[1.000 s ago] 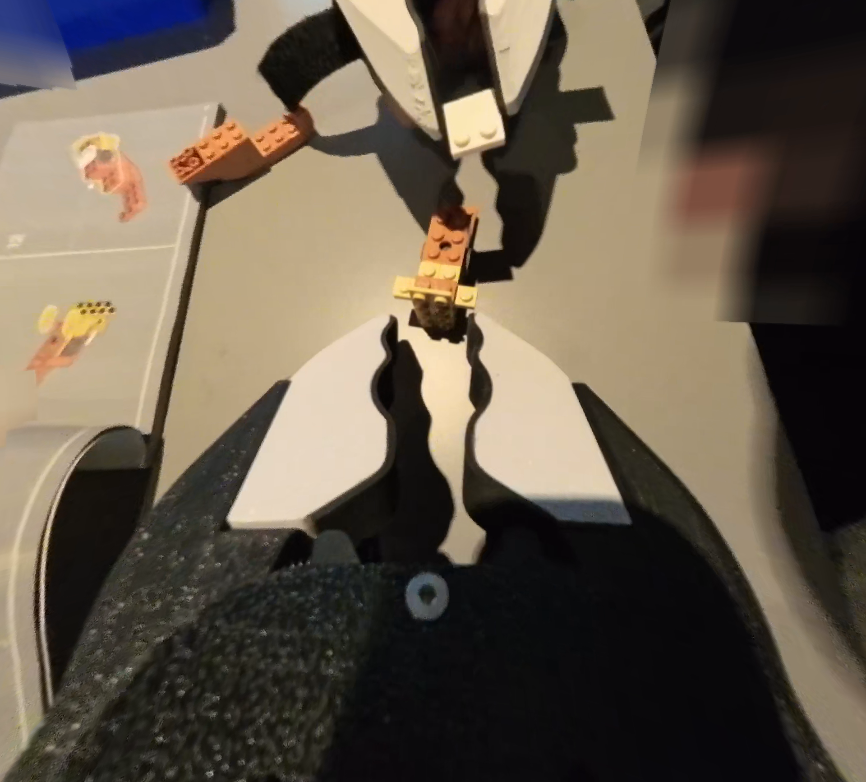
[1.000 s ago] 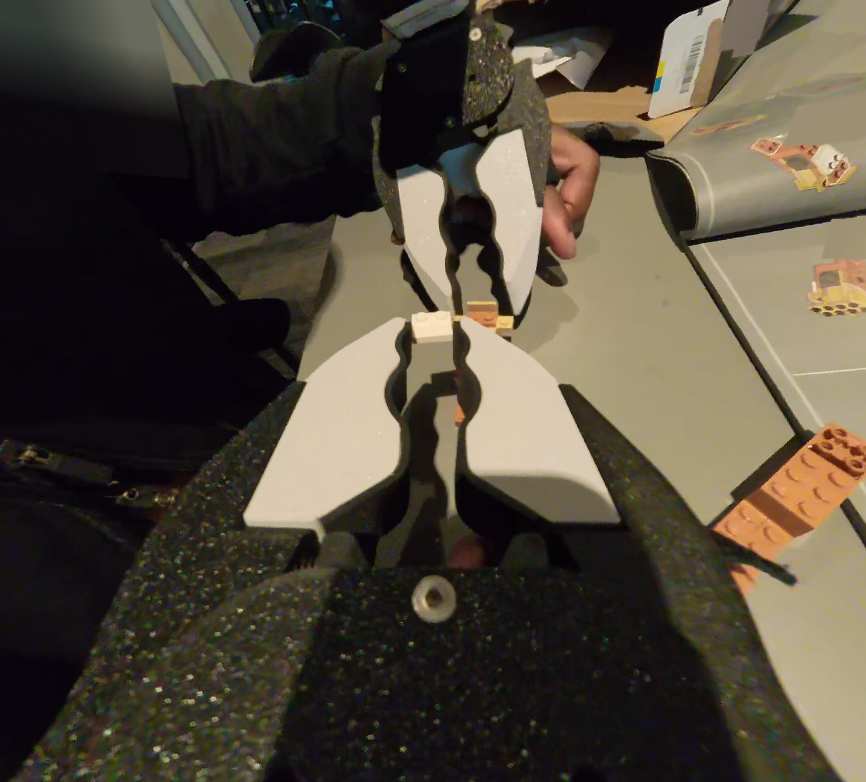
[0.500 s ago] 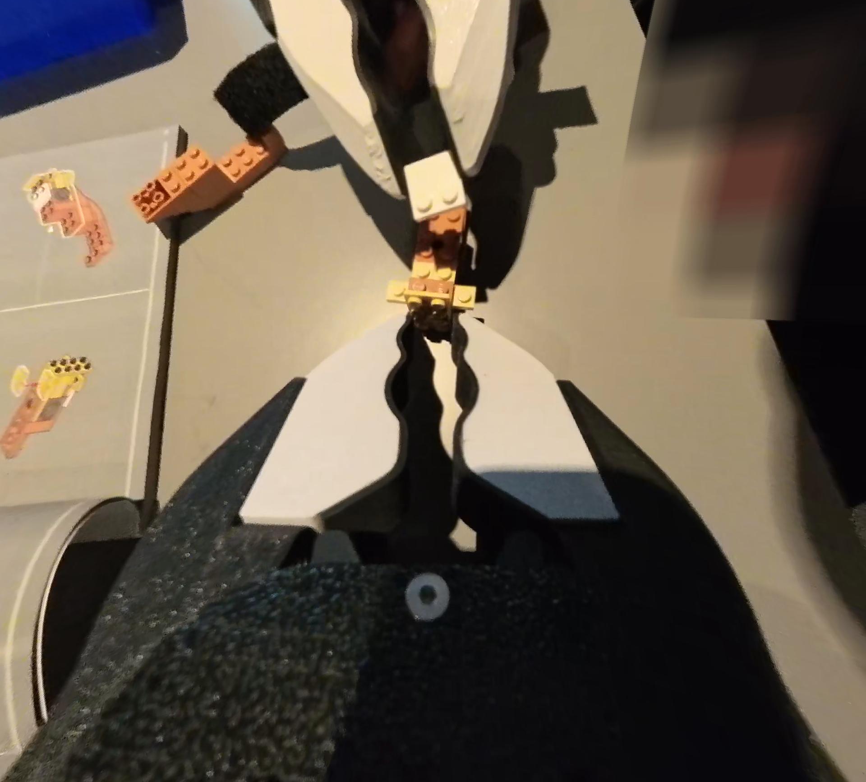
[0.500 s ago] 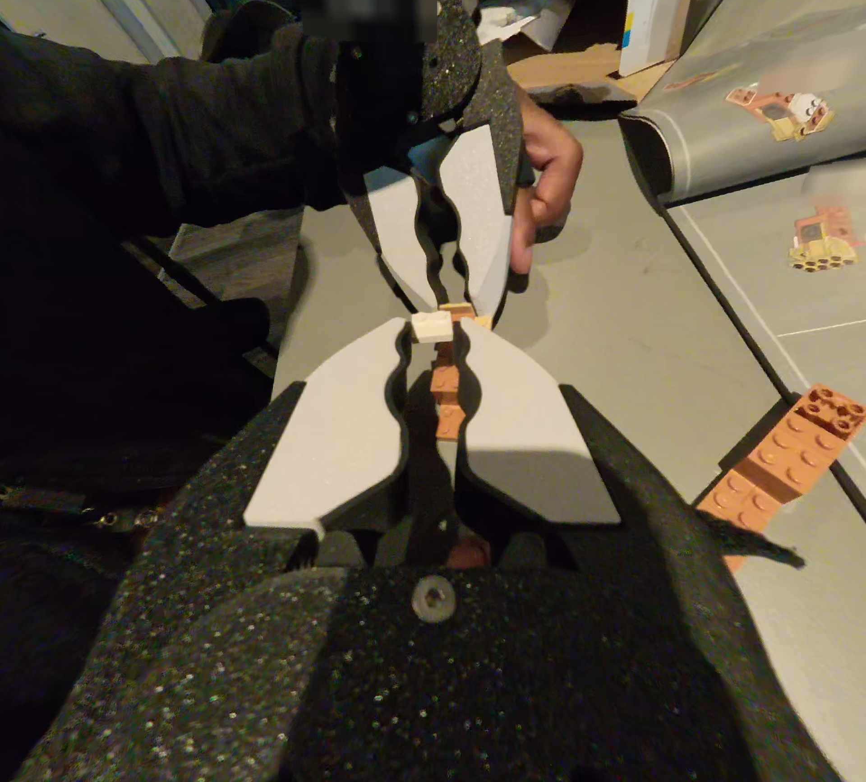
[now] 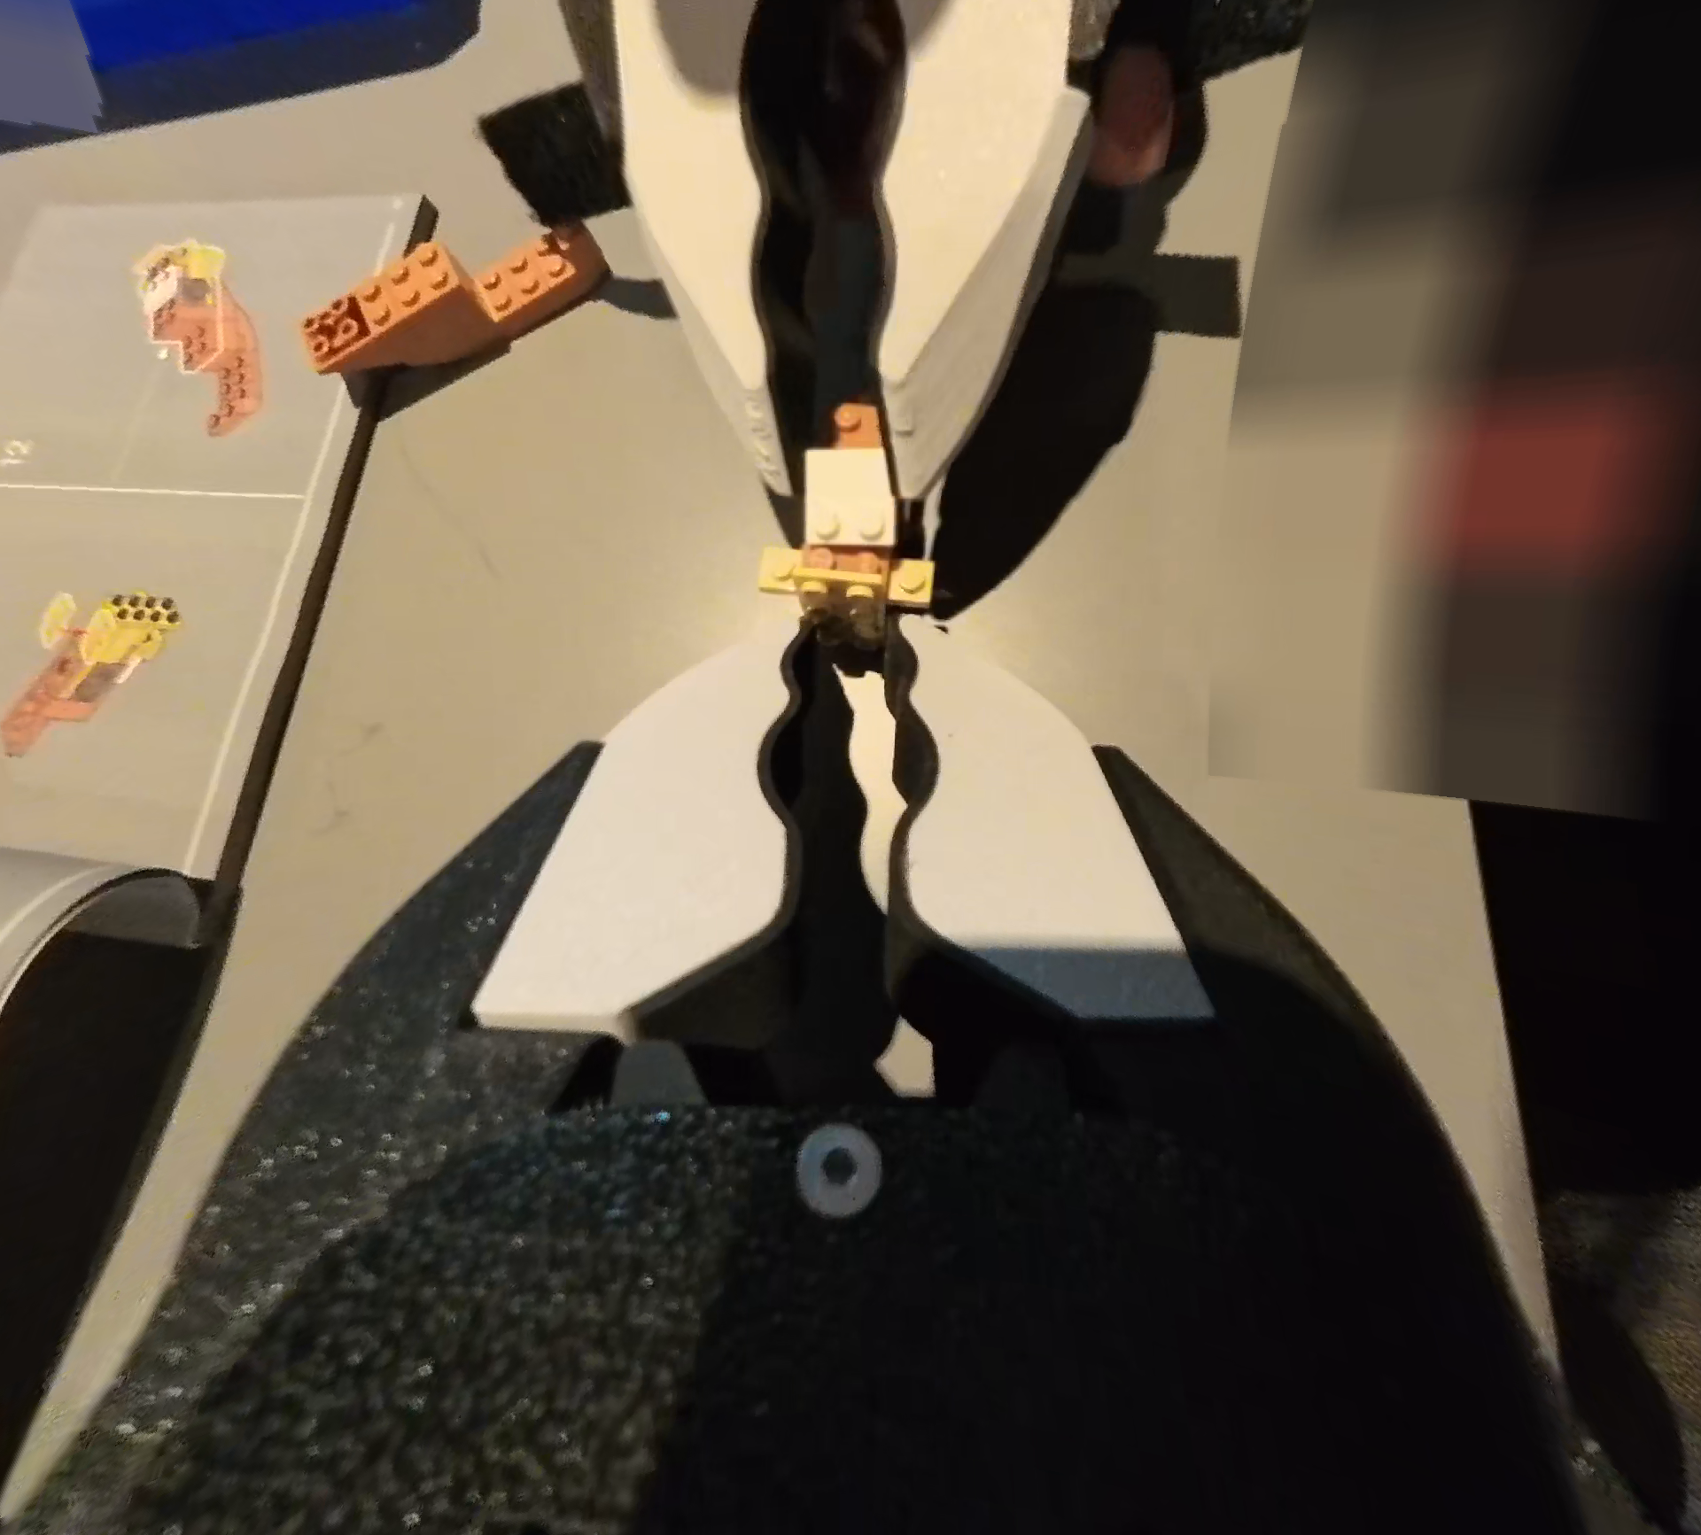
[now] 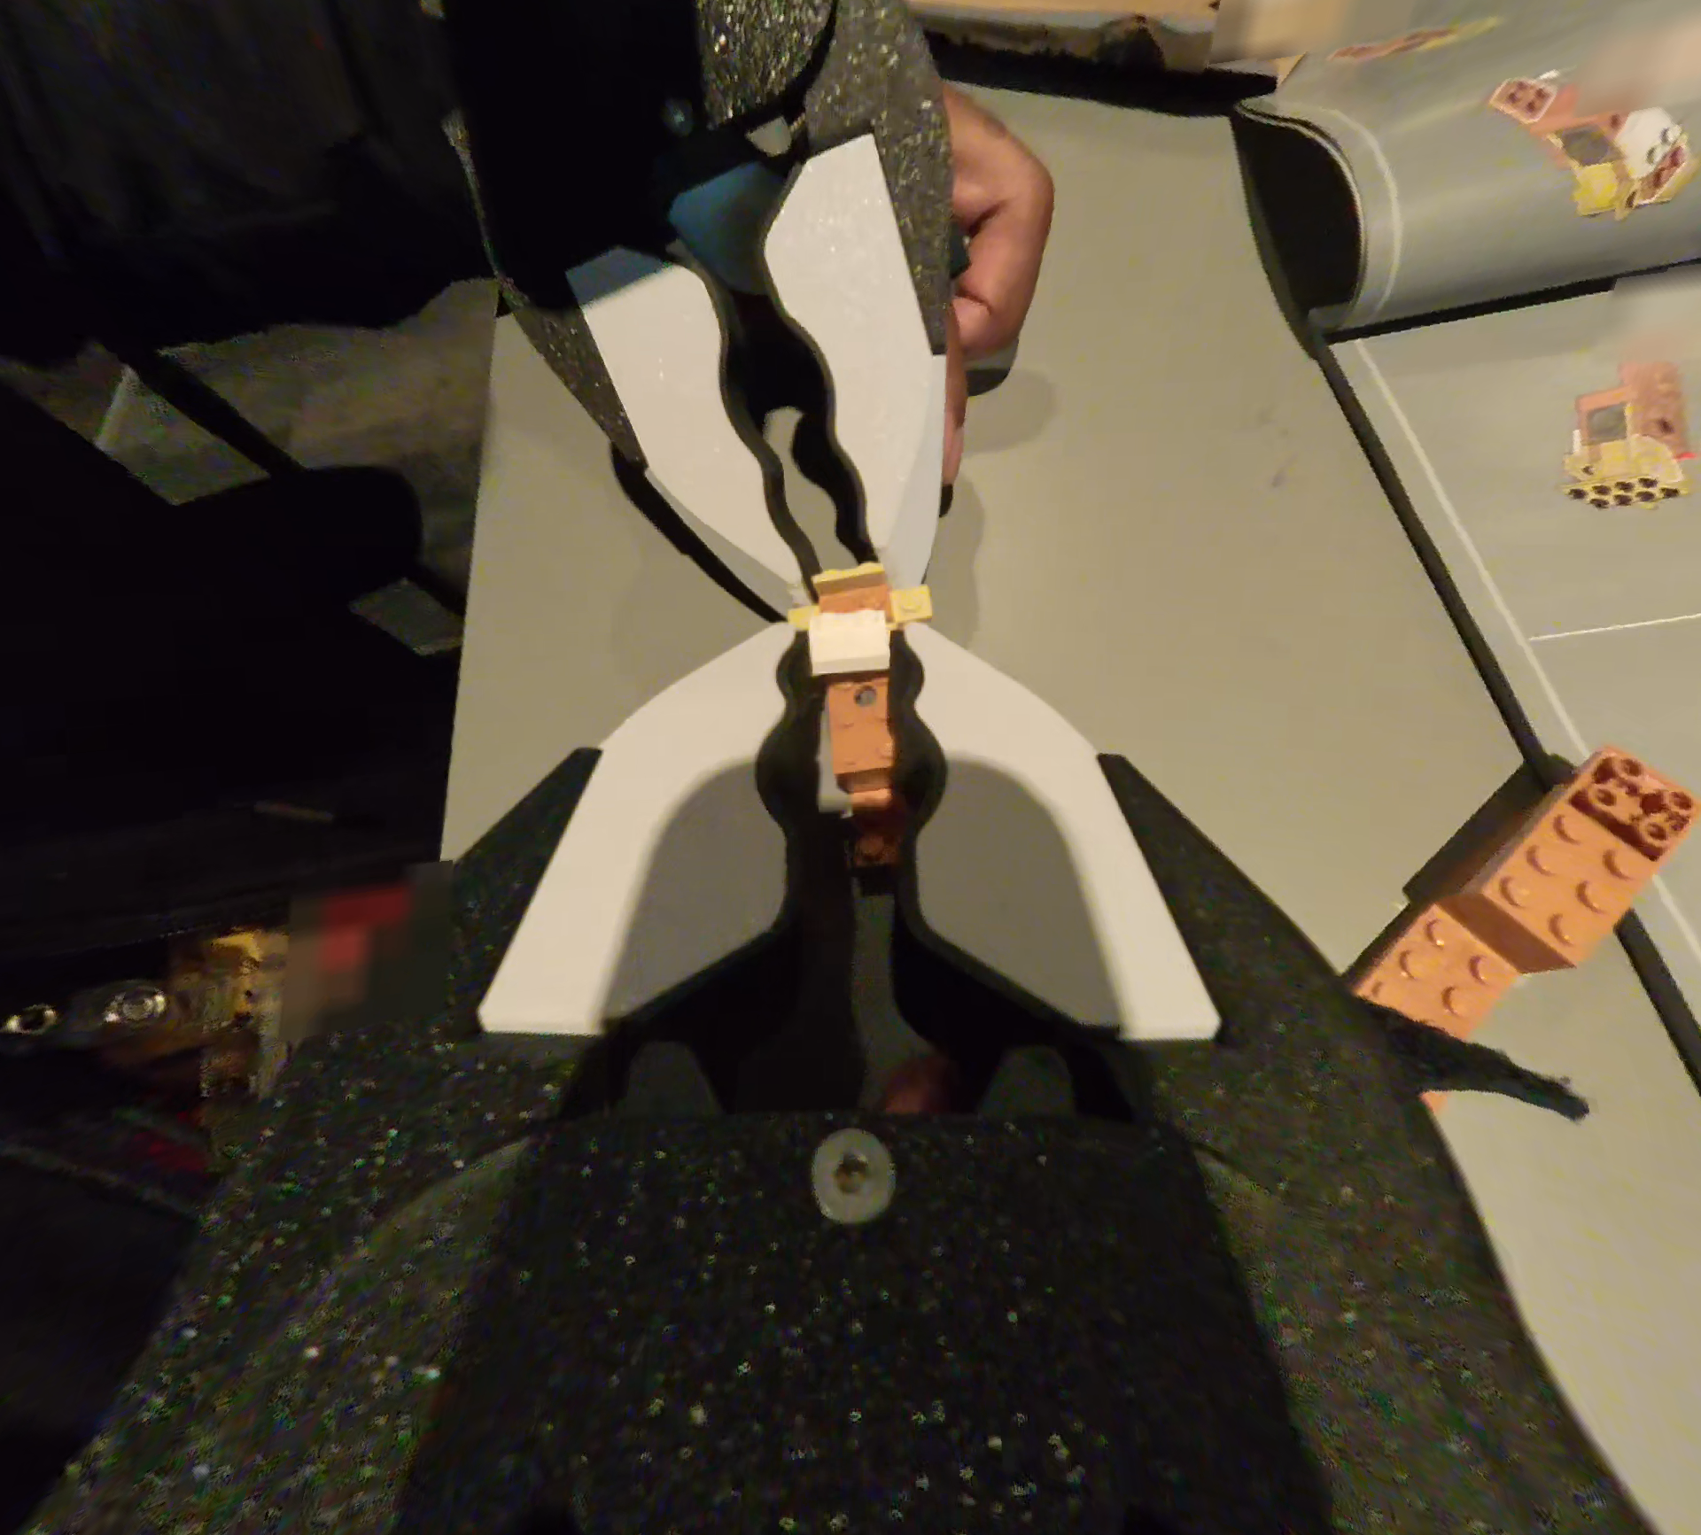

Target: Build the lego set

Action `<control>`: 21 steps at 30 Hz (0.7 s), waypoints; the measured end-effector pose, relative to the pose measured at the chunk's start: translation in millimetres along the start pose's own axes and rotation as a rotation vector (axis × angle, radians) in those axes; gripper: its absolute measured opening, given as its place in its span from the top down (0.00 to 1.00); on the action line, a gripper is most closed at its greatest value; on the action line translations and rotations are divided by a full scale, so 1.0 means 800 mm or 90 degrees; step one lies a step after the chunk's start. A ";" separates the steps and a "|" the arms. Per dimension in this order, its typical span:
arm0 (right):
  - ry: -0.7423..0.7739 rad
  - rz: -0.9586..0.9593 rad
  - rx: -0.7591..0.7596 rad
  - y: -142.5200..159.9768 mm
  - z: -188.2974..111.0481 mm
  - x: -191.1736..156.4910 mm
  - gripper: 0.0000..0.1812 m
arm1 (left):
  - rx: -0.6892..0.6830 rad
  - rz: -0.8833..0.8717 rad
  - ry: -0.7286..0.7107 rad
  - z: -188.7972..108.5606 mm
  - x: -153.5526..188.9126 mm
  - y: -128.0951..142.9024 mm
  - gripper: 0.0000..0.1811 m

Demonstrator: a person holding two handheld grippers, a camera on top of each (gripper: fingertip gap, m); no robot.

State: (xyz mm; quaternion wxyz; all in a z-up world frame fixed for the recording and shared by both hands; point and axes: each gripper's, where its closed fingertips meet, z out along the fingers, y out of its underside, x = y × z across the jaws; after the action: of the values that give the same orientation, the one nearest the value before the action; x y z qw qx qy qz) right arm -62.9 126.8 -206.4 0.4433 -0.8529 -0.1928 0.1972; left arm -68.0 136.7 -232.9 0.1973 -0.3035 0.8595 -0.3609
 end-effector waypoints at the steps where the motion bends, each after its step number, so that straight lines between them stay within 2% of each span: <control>1: 0.005 -0.008 -0.005 0.001 0.001 0.000 0.91 | -0.001 -0.004 -0.002 0.000 0.000 0.001 0.92; 10: 0.033 -0.022 -0.031 0.007 0.003 0.004 0.91 | -0.002 -0.007 0.007 -0.001 0.002 0.002 0.92; 21: 0.019 -0.036 -0.040 0.009 0.004 0.000 0.91 | -0.002 -0.006 0.011 -0.001 0.002 0.002 0.92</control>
State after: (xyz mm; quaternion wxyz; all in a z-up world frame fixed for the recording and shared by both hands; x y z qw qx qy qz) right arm -63.7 125.2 -214.4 0.4248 -0.8633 -0.2161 0.1661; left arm -70.5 136.7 -233.4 0.1878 -0.3048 0.8604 -0.3628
